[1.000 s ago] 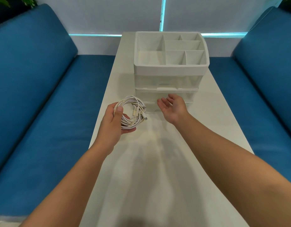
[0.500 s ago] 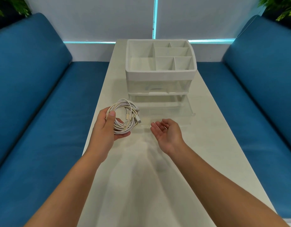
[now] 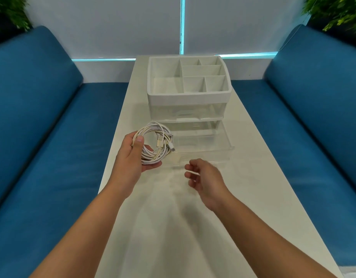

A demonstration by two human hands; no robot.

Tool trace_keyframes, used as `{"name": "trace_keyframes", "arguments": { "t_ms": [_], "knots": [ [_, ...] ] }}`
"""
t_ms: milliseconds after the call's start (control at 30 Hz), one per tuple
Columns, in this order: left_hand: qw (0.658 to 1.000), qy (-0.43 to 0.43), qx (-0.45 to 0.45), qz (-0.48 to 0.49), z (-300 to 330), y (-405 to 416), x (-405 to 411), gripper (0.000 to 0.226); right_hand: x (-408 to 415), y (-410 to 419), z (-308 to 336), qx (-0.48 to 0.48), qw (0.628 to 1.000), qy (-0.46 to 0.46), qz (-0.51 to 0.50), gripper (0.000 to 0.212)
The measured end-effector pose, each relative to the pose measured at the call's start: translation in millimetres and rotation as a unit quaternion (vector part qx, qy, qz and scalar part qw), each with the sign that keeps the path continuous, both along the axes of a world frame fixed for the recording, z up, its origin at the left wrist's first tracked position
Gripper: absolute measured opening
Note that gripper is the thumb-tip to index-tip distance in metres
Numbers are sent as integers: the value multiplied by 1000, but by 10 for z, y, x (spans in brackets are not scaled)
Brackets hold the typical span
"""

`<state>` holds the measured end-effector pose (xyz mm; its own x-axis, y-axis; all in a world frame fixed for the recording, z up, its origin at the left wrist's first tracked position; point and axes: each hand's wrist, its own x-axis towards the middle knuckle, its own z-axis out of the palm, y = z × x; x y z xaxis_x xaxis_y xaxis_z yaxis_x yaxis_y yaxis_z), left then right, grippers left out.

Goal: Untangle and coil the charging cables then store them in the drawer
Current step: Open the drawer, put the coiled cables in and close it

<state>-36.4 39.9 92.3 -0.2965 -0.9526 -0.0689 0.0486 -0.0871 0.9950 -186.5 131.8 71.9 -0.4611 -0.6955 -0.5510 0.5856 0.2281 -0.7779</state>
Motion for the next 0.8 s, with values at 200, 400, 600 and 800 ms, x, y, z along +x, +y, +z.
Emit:
{"name": "trace_keyframes", "arguments": {
  "t_ms": [200, 400, 600, 800],
  "knots": [
    [996, -17, -33, -83, 300, -217, -435, 25, -480, -295, 710, -54, 953, 293, 57, 18],
    [981, -74, 12, -177, 318, -390, -837, 25, -774, -549, 843, 3, 956, 200, 214, 18],
    [955, -147, 115, -232, 185, -479, -937, 21, -902, -625, 573, 82, 951, 196, 225, 11],
    [910, -315, 59, -261, 110, -575, -1014, 19, -899, -719, 433, 127, 941, 203, 240, 18]
  ]
}}
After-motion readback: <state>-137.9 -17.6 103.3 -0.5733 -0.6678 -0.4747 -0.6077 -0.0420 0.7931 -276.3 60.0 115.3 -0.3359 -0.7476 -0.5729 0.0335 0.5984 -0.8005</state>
